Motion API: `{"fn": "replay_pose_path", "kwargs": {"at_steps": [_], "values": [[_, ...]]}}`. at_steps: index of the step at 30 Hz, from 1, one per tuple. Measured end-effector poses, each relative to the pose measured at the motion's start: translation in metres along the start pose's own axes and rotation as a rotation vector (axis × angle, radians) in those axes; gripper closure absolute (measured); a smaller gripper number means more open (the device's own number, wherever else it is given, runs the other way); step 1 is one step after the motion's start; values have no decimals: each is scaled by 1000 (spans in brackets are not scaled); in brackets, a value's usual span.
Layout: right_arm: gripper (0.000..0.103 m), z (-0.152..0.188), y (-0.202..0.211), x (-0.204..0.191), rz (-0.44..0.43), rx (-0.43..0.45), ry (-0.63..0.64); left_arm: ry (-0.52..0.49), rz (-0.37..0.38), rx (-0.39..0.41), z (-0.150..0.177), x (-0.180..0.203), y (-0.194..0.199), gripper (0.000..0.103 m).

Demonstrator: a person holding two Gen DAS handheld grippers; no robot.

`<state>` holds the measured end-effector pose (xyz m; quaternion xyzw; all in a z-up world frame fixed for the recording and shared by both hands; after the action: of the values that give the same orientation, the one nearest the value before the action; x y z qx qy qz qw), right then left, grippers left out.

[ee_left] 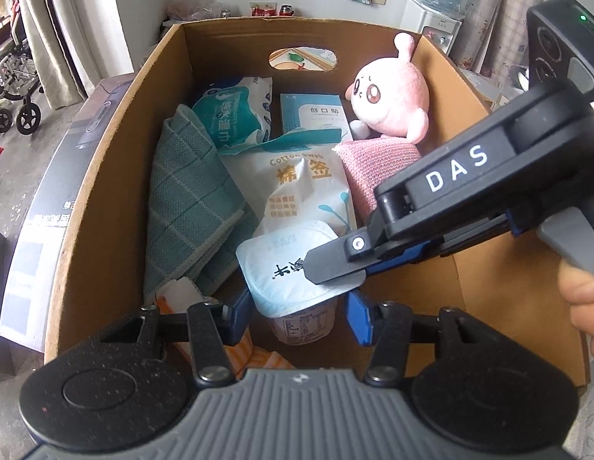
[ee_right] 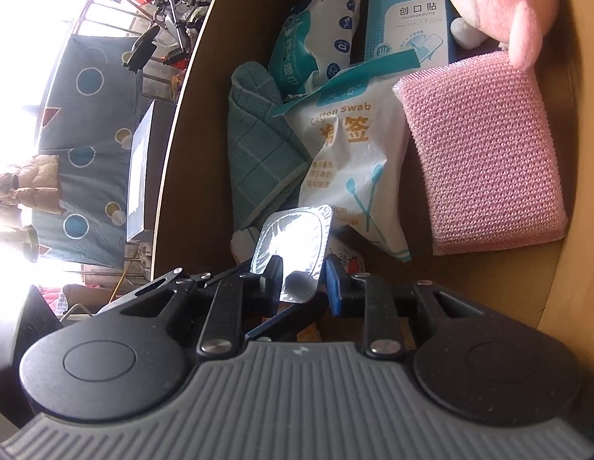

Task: Organize soft objects
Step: 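Lower the yogurt cup into the box and open the right tool, then withdraw both tools from the box toward the items on the bed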

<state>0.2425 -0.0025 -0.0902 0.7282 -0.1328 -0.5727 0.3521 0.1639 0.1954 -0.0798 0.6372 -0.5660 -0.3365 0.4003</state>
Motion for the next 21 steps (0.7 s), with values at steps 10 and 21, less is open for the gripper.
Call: {"fn": "replay_pose_path", "kwargs": {"at_steps": [10, 21], "values": [[58, 8, 8, -14, 32, 7, 48, -29, -8, -5, 13, -1, 19, 39], [39, 21, 62, -20, -9, 125, 81, -37, -63, 148, 15, 13, 68, 30]]}}
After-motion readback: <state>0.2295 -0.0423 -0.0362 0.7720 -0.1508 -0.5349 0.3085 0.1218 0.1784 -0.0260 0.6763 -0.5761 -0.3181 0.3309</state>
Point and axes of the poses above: each gripper's, at about its wrist camera, not at the fingertips, and y roughly against the way its jaws point, x to its right, z to its underside, the point moved 8 cm from there along -y, roughly the way its jaws point, and after that the axes turned 2 degrees about -z, right-handed, at the moved point
